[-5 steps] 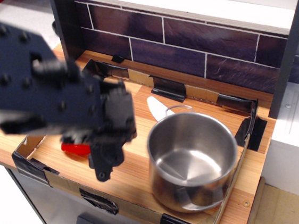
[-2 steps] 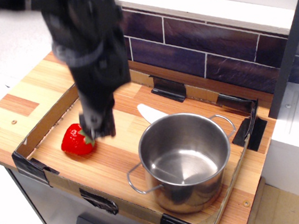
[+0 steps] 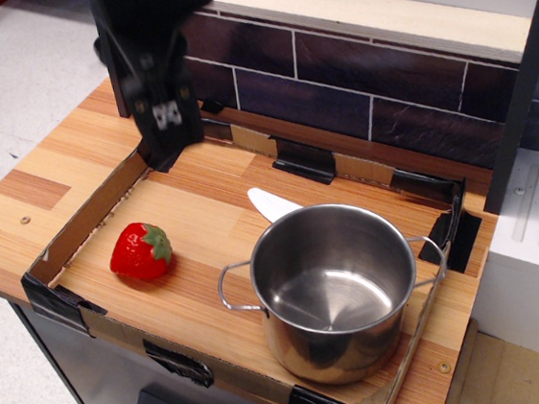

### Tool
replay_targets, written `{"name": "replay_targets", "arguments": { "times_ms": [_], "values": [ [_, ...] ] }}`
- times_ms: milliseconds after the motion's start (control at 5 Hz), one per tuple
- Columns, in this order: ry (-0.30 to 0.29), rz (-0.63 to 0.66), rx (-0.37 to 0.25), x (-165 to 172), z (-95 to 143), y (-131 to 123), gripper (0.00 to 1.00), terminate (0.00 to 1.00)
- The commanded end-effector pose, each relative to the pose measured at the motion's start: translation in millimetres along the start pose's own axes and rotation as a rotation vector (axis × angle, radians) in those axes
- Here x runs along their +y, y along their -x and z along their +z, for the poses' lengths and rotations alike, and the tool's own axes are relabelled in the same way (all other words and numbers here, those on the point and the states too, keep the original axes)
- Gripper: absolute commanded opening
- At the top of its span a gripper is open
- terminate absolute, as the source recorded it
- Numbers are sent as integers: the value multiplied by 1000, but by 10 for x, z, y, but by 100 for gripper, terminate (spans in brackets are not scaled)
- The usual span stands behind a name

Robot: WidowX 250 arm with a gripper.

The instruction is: Upright metal pot

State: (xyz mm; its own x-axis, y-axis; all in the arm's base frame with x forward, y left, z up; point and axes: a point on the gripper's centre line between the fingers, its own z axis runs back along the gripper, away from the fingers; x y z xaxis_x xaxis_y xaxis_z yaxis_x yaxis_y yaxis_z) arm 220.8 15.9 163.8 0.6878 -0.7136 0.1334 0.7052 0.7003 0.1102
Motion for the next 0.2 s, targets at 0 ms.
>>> {"name": "replay_targets", "arguments": {
  "times_ms": [0],
  "values": [
    [-21,2,-17,108,89,75,100,100]
  ]
}}
